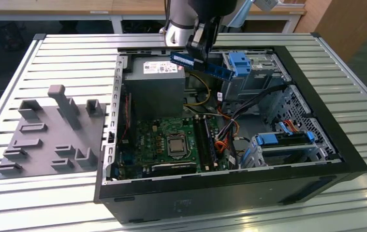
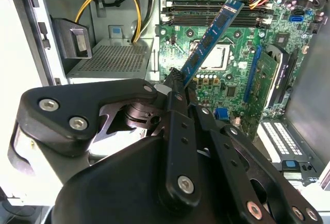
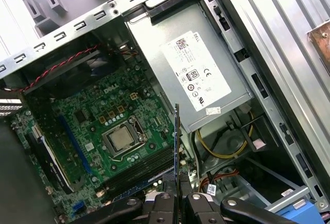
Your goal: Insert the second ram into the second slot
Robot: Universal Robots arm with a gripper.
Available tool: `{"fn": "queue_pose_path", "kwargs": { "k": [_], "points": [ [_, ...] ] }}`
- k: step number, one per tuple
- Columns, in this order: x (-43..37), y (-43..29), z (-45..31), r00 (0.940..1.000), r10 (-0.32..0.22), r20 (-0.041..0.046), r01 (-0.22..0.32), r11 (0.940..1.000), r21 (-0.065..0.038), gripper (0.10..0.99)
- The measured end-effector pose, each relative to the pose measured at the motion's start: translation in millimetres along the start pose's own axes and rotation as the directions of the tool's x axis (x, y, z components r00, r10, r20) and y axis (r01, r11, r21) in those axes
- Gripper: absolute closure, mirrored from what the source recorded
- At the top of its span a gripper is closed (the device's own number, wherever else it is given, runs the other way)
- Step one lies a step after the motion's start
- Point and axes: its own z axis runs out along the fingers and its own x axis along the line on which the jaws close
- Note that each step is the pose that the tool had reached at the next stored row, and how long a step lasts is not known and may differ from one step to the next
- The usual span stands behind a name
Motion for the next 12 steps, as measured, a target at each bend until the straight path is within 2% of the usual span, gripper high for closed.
{"fn": "queue_pose_path", "kwargs": {
  "k": [12],
  "points": [
    [0.0,0.0,0.0,0.9999,0.017,0.0007,-0.017,0.9999,0.000,0.945]
  ]
}}
